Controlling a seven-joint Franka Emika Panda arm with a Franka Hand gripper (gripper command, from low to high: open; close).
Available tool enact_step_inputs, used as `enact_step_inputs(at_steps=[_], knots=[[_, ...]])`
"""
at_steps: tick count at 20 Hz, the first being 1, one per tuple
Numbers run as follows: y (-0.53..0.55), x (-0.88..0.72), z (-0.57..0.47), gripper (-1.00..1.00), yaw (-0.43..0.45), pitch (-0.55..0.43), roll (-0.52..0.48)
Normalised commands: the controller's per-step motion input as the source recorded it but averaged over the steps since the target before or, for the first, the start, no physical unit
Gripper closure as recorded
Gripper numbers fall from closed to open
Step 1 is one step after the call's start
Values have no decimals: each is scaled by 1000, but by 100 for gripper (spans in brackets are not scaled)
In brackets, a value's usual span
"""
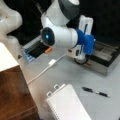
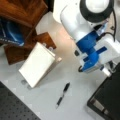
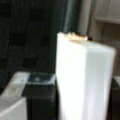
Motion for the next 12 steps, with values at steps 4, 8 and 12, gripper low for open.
enact_step_inputs(at_steps=[4,8,12], knots=[[107,120,412,100,212,74,-6],[92,120,354,100,185,81,-32],[120,107,421,100,172,82,-4]])
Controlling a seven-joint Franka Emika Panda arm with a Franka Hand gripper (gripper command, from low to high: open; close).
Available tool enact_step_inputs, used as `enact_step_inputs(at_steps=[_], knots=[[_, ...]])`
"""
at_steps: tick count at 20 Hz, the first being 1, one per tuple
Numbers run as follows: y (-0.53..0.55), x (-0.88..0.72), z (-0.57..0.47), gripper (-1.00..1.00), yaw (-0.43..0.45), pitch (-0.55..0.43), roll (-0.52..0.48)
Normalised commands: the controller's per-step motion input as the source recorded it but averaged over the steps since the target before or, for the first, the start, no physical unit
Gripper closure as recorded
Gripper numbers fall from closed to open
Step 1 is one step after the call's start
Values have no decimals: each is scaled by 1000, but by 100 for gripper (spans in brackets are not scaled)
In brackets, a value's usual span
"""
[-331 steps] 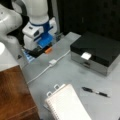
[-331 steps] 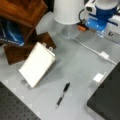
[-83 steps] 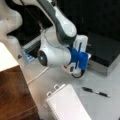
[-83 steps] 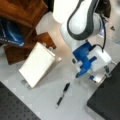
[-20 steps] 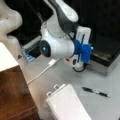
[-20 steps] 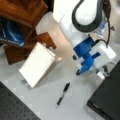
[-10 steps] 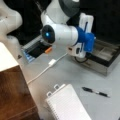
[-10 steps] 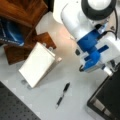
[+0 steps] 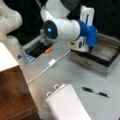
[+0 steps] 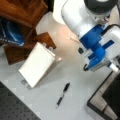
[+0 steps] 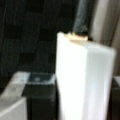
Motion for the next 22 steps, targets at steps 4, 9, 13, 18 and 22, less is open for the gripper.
enact_step_inputs(at_steps=[4,9,13,18,22], knots=[[181,137,469,100,140,57,22],[187,221,421,100,93,56,11],[129,247,339,100,77,69,24],[186,235,240,100,27,53,11],[314,178,158,100,-12,48,23]])
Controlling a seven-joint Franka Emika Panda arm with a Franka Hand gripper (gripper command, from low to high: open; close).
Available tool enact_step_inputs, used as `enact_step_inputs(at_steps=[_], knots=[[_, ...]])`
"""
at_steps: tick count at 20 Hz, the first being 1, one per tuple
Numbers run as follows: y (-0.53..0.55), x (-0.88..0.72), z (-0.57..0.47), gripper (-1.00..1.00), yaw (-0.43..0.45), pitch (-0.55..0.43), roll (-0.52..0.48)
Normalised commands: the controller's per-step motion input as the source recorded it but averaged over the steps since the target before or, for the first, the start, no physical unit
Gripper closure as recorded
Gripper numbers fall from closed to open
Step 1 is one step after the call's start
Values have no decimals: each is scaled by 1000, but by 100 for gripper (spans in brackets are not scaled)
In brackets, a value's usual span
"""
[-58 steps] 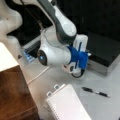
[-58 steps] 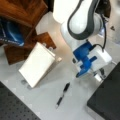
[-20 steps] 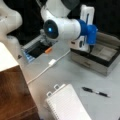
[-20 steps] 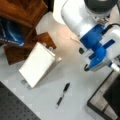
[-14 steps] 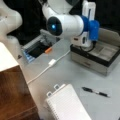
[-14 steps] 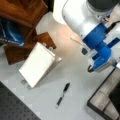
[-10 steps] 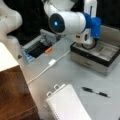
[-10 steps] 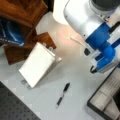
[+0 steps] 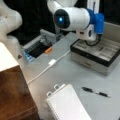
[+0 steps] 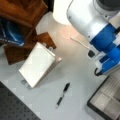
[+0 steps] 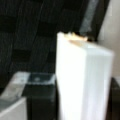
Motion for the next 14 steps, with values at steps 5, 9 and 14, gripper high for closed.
enact_step_inputs(at_steps=[5,9,14], knots=[[359,103,91,100,-36,63,38],[281,43,21,-100,-43,77,56],[170,6,2,-100,-48,81,102]])
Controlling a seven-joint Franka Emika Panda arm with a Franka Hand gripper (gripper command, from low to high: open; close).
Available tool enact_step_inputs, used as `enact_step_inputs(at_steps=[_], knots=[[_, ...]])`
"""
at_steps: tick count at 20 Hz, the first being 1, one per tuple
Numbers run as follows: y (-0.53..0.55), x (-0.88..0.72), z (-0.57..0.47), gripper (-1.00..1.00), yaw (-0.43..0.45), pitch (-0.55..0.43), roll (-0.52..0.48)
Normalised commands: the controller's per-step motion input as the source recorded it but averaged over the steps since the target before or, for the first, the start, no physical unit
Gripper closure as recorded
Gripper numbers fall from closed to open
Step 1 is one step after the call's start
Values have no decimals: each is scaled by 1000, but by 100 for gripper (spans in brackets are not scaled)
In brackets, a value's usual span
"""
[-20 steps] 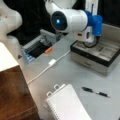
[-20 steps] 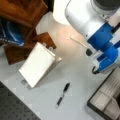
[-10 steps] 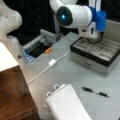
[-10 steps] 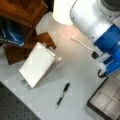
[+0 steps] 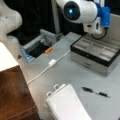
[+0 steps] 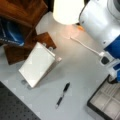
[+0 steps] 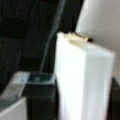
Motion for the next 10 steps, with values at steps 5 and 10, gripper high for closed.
enact_step_inputs(at_steps=[5,10], knots=[[188,28,-8,-100,-78,50,128],[188,59,-21,-100,-92,3,88]])
